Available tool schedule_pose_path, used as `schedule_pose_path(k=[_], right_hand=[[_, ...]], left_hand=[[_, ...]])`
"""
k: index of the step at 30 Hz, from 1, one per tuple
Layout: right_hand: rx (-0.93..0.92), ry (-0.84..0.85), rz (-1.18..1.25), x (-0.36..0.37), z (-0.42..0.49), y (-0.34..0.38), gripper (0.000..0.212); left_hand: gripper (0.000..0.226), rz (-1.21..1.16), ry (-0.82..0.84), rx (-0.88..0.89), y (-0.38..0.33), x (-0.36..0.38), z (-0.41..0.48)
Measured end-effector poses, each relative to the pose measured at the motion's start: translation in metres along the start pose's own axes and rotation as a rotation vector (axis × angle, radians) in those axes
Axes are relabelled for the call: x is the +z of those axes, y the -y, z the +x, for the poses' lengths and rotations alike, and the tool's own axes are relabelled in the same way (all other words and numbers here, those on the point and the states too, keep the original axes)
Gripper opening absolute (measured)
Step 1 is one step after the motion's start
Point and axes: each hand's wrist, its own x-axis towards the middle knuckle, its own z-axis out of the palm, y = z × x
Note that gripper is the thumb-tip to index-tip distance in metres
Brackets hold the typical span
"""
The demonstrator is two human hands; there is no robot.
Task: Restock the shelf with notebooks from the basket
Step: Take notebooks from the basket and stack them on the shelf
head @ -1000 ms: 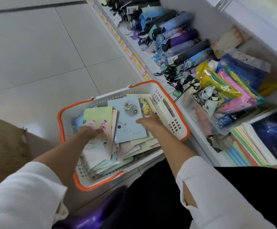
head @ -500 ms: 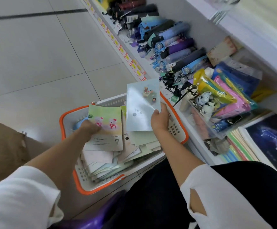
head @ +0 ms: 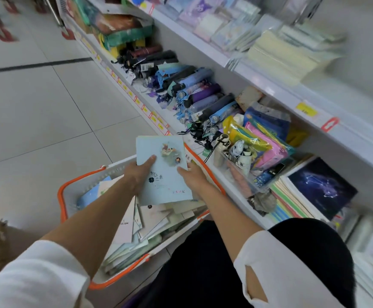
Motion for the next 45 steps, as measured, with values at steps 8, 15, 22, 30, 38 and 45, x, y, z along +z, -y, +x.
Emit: schedule_pose_path(k=[8,15,22,30,38,45], right_hand=[[-0.078,-0.343,0.194,-0.081,-0.043,0.030,0.031],[-0.203,-0.623,0.257,-0.177,-0.100,0.039,0.022],[-0.210,-0.815,0.504,-0.274,-0.146,0.041,0.022],[-0.119,-1.082,0.693,-0.383,-0.183,0.016,0.028],[-0.014,-1.276,0.727,-0.495,-0.207,-0.021,0.026],[0.205,-1.310,0.539,-0.570,-0.203,-0.058,0.011]], left_hand=[[0.034,0.102,0.190,0.187,-0.070,0.082,-0.050],[0.034,0.117,0.384,0.273,-0.114,0.169,-0.118],[0.033,0.253,0.581,0.397,-0.157,0.261,-0.178],[0.030,0.429,0.799,0.585,-0.183,0.375,-0.221],[0.040,0.465,1.014,0.622,-0.189,0.503,-0.254],[0.026,0.595,1.051,0.635,-0.168,0.591,-0.261]])
